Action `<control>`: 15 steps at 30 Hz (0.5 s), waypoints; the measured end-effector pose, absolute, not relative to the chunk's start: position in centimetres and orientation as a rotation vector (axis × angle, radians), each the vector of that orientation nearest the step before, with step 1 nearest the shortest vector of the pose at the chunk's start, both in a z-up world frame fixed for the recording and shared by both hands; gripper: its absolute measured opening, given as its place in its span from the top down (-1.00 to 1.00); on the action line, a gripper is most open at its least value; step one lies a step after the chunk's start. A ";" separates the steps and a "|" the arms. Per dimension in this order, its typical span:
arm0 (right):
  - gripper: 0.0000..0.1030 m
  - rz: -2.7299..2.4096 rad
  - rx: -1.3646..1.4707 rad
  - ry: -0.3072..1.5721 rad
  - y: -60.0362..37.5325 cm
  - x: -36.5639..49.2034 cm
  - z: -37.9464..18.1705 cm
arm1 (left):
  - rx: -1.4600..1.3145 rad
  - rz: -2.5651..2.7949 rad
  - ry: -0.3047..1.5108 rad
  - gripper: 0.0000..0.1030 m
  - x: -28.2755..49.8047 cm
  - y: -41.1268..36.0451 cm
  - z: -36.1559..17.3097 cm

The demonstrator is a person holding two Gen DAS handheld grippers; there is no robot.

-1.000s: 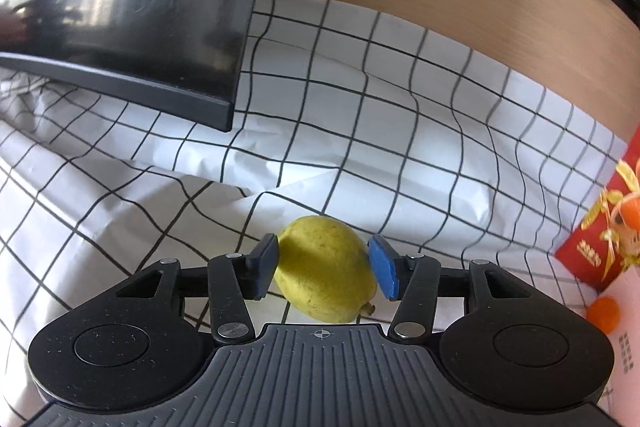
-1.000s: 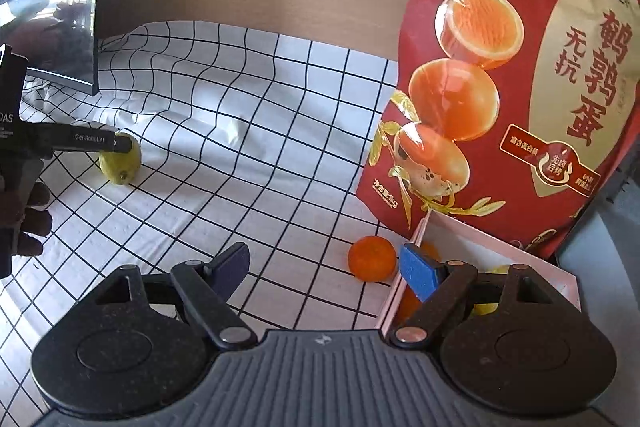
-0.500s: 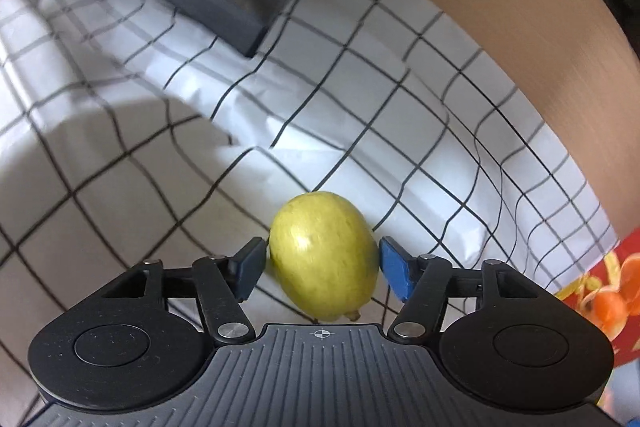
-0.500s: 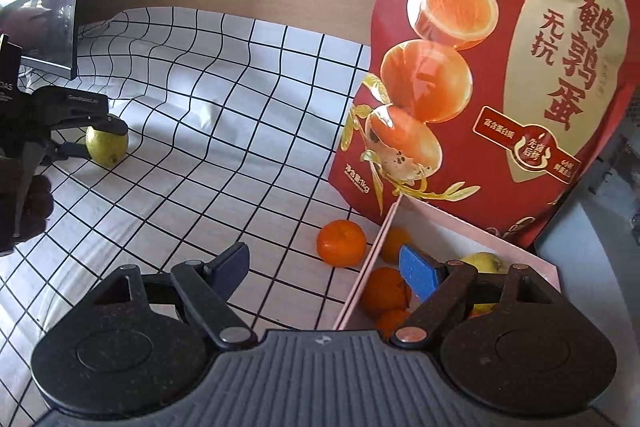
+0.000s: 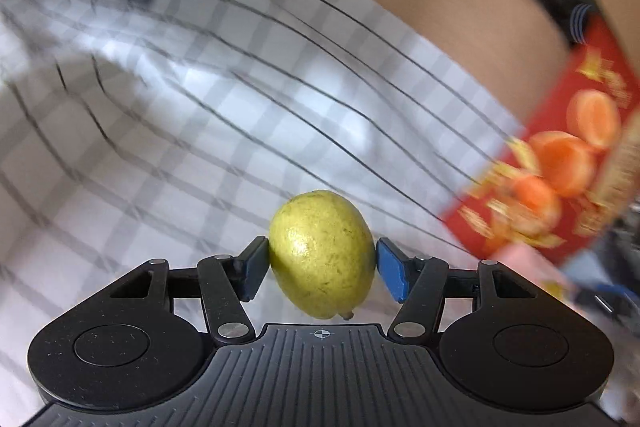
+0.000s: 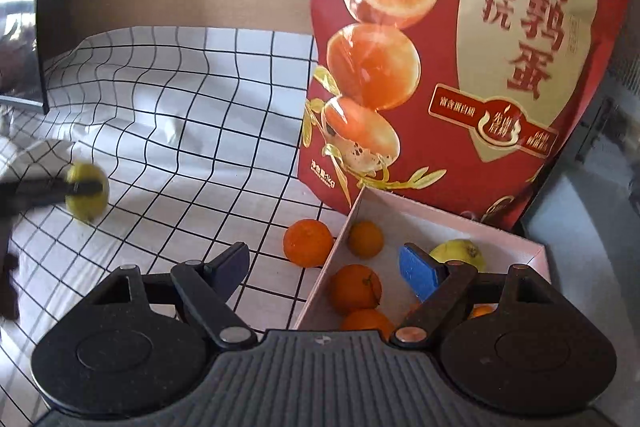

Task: Organize fruits
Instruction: 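Grasp a mandarin on the cloth with the right gripper while the left gripper holds the pear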

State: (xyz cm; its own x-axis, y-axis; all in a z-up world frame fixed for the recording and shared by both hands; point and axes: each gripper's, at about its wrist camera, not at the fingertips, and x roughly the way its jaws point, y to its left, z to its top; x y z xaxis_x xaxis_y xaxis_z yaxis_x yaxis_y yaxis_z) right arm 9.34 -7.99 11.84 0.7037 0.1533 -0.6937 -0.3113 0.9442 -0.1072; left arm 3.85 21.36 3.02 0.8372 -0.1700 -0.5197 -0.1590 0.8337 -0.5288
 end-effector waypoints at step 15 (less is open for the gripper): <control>0.10 0.217 -0.389 0.845 0.6 13.7 7.8 | -0.574 -0.172 0.603 -0.25 2.1 17.7 1.9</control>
